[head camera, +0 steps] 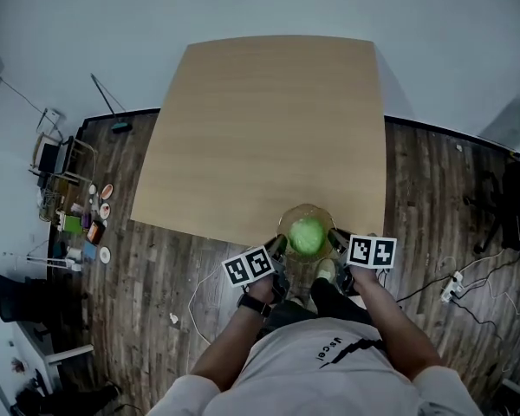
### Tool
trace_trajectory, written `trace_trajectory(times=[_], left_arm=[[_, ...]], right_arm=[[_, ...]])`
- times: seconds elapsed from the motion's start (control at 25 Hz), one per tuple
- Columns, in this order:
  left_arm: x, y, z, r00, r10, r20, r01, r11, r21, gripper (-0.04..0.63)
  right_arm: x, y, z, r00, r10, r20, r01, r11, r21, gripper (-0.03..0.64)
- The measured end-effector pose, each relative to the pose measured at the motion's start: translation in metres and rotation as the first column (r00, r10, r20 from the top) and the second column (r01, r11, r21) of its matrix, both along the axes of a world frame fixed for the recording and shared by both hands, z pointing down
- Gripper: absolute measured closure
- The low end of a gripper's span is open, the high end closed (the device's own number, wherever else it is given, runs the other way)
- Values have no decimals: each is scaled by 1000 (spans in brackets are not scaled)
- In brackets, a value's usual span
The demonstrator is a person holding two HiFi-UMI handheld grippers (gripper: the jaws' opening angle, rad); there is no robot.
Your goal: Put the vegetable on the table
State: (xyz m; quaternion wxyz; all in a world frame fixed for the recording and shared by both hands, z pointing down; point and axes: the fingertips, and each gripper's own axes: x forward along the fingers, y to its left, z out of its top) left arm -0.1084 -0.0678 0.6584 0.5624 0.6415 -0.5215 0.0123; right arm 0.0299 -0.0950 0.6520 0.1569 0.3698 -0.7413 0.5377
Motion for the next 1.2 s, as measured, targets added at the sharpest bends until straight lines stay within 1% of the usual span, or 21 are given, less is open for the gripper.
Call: trace_trajectory(times=[0.16, 0.28, 0.44, 0.8, 0.92, 1.04, 1.2], left_arm=[[-6, -23, 7, 1000, -27, 8, 27, 1000, -5, 572], [-8, -32, 18, 1000, -23, 16, 23, 999, -25, 572], [-11, -52, 35, 1000, 10, 23, -9, 999, -32, 572], [-24, -96, 68, 994, 108, 31, -107, 994, -31, 572], [-29, -108, 79, 991, 128, 27, -127, 991, -38, 572], [-32, -118, 90, 988, 151, 21, -150, 988, -43, 572], [-37, -127, 102, 986, 165, 19, -163, 984, -70, 572]], right_arm=[[-6, -27, 10, 1000, -10, 1, 10, 1000, -9, 591], [-9, -34, 22, 1000, 1, 2, -1, 1000, -30, 591], [-10, -48, 38, 999, 40, 1, -40, 998, -49, 591], [-22, -80, 69, 993, 120, -13, -121, 992, -29, 591], [-27, -90, 81, 990, 137, -17, -137, 990, -25, 591], [-25, -101, 92, 987, 155, -45, -156, 988, -10, 591], [-28, -110, 103, 985, 159, -71, -161, 987, -22, 591]])
